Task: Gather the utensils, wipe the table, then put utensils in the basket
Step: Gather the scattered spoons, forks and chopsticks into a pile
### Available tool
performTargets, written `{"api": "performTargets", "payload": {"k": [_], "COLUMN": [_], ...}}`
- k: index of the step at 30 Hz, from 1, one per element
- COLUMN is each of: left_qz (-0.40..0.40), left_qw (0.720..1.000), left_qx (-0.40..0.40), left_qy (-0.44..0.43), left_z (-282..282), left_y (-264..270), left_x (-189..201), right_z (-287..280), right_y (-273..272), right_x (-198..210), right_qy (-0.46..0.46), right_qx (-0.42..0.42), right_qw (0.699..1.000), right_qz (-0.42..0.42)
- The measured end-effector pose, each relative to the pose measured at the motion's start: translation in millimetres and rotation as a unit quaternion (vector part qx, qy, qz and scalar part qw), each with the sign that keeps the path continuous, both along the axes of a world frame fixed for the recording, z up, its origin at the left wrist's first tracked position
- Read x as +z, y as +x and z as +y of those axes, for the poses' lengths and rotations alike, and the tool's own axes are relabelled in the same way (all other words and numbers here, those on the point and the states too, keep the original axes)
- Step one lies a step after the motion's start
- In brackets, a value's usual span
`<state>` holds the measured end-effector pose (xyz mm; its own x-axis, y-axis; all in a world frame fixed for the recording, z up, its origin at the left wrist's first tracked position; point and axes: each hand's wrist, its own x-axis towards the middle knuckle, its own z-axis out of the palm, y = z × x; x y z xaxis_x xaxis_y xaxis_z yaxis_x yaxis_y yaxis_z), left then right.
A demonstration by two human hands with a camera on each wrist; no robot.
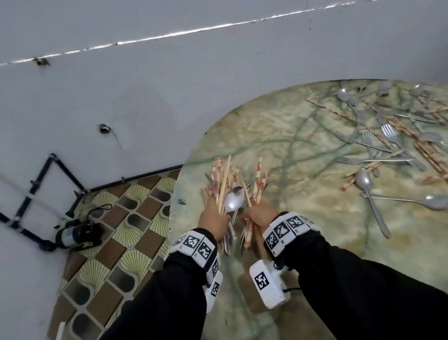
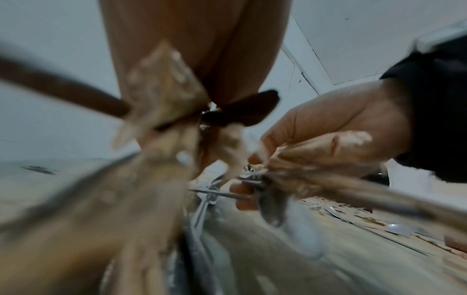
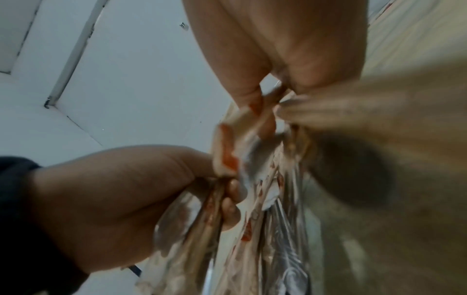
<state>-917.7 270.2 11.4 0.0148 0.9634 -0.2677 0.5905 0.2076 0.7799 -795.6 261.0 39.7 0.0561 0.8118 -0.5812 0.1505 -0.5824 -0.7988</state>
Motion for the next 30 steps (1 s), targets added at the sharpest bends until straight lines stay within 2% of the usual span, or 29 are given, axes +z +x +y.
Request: {"api": "performTargets", "payload": {"k": [6,10,13,17,19,23,27,30], "left_qz": [0.005,0.049,0.091,0.139,0.151,0.144,0.186,0.212], "left_qw": [1.000,0.995,0.990,0.982,0.982,0.989,0.977,0.970], "left_qx": [0.004,0.079,0.111,0.119,0.099,0.001,-0.073,-0.095], "left_qy": [0.029,0.042,0.001,-0.046,-0.051,-0.045,-0.070,-0.071], "left_z": [10.8,18.7,24.4,31.6,33.9,34.8,25.6,23.0], "left_y": [-12.9,-23.1,-34.8,-44.3,-46.1,-37.1,-23.8,-22.1], "left_x": [0.8,2.8,-0.5,-12.3,-15.2,-19.2,-18.2,-18.6], "right_z": [2.0,2.0,1.1,-5.9,-4.7,-0.8,2.1,6.0], "right_y": [0.2,1.7,3.9,7.5,10.6,3.9,-4.9,-5.1], "right_x": [-4.1,-21.9,-37.7,-32.5,-36.0,-33.2,-29.4,-31.0], "right_qy": [0.031,0.008,-0.002,-0.007,-0.005,0.011,0.028,0.037], "right_qx": [-0.056,-0.028,-0.007,0.034,0.050,0.064,0.095,0.077], "right_qw": [0.997,0.998,0.993,0.983,0.983,0.984,0.983,0.990], "right_qz": [-0.041,-0.062,-0.116,-0.178,-0.178,-0.168,-0.152,-0.115]}}
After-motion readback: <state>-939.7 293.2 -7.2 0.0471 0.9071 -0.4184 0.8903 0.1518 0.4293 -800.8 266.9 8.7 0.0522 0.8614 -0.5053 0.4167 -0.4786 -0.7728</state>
